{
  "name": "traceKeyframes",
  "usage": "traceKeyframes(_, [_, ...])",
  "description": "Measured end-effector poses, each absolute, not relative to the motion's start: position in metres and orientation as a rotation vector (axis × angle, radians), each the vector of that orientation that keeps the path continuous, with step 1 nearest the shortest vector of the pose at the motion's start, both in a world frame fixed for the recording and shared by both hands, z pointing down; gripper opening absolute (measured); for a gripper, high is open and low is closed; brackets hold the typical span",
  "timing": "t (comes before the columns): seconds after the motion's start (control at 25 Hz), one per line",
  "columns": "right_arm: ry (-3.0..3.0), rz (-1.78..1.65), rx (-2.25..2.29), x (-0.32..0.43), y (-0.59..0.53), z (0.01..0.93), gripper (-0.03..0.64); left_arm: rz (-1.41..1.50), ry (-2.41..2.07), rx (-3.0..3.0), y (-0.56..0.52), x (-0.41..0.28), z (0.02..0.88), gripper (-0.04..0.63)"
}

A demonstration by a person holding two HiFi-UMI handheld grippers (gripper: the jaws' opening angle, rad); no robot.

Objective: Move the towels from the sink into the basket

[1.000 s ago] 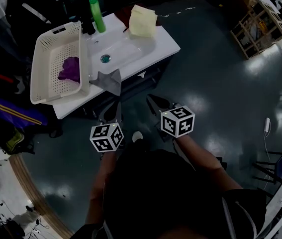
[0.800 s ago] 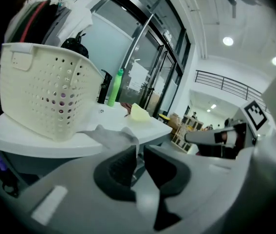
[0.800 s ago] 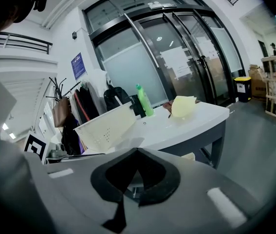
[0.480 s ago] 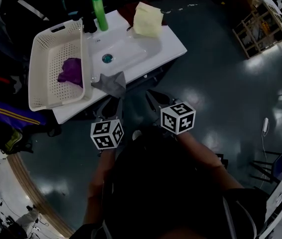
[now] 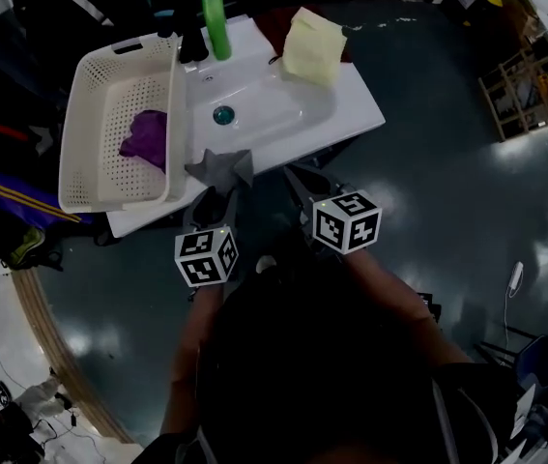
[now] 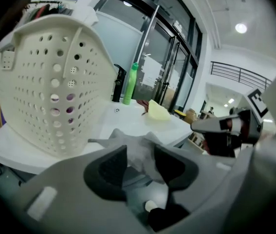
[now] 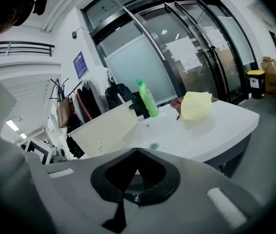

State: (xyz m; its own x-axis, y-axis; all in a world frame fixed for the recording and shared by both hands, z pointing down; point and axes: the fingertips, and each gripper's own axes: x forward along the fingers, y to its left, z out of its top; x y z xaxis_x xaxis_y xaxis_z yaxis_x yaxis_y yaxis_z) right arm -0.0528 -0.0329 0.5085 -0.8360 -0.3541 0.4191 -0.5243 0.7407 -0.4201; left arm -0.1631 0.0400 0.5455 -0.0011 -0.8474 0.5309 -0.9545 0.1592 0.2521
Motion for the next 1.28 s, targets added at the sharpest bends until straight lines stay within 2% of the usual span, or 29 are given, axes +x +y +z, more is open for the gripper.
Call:
traceKeyframes(0.24, [-2.641,0.745,0.545,-0.068,-0.069,0.504,-0.006,0.243,-1.953,1.585,0.022,-0.168,0.547,0.21])
traceKeyframes(0.64, [-2.631,0.732,0.313,-0.095,-0.097,0.512,-0.006,0.26,-2.144,1.371,0.015,-0.188,0.546,0.213])
traceKeyframes(1.0, [-2.612,0.714,0.162,-0.109,-0.104,0.516,-0.006,0.291,-2.166,1.292,0.005,-0.192,0.554,0.286])
traceKeyframes(1.28, [-2.597,0.682,0.041,-0.121,-0.106,0.515,-0.005,0.367,-2.19,1.234,0.0,-0.19,0.565,0.298])
